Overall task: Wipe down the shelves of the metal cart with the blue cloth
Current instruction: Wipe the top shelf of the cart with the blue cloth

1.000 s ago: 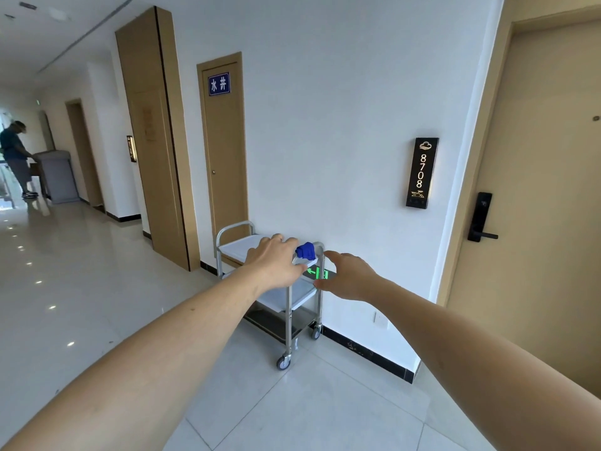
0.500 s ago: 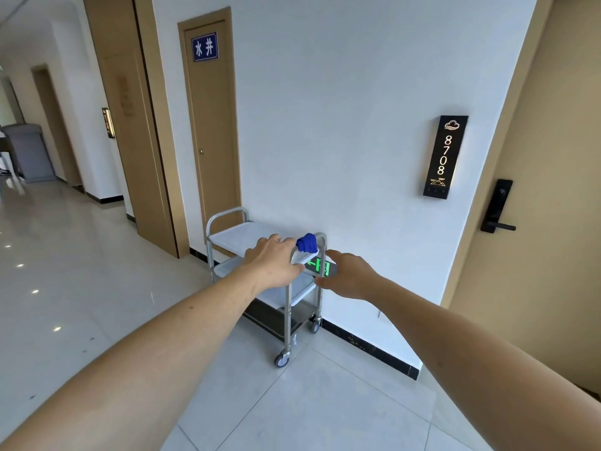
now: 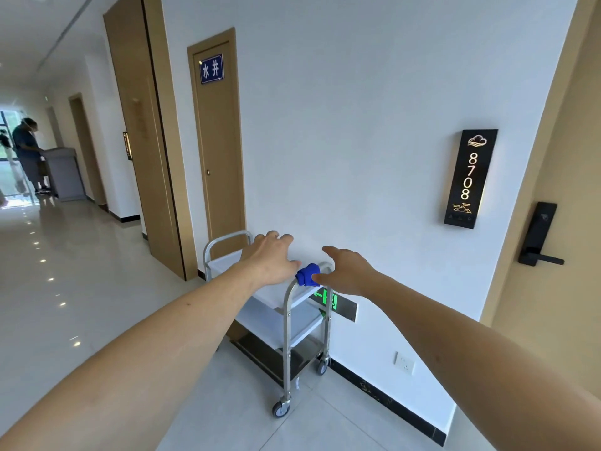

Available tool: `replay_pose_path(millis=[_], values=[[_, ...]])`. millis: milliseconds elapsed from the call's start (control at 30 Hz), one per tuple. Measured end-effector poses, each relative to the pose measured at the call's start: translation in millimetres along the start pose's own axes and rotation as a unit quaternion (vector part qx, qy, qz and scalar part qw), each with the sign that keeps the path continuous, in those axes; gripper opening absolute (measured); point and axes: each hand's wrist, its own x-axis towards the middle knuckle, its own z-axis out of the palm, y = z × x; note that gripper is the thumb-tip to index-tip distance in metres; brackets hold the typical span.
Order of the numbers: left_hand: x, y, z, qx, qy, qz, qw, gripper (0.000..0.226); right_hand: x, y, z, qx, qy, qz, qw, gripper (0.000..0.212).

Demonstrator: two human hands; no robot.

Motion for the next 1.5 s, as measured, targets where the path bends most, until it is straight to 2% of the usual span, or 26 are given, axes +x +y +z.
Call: replay_pose_path(millis=[267,600,700,867,1033,1267,1500], values=[[70.7,23.0,26.5,0.024,-0.009,-0.002,1.0,0.064,63.0,53.0,-6.8,0.014,-0.022,0.002,1.0,0.081],[150.5,2.4,72.6,0.011,-0.029,-0.003,1.0,0.062,145.7,76.0,13.8,0.007,-0.031,0.011,0.999,0.08],[185.6,-14.0,83.0,0.009,-0.027,0.006,1.0,0.061,178.2,77.8,26.0,0.004,-0.029,0.016,0.999,0.08],[251.0,-50.2,101.2,0.013,-0.038,0.027,0.999,0.064,242.6,79.4,45.7,-0.003,-0.021,0.036,0.999,0.067],[319.1,-98.0,116.5,-0.005,-0.047,0.033,0.998,0.063,314.4,71.1,68.0,0.0,-0.034,0.069,0.997,0.081],[394.0,-155.7,143.4,-0.024,-0.076,0.038,0.996,0.06,398.1,57.2,105.1,-0.01,-0.045,0.099,0.994,0.081],[442.4,-192.0,186.1,-0.04,-0.113,0.037,0.992,0.059,451.1,74.3,146.7,-0.015,-0.074,0.139,0.987,0.081]])
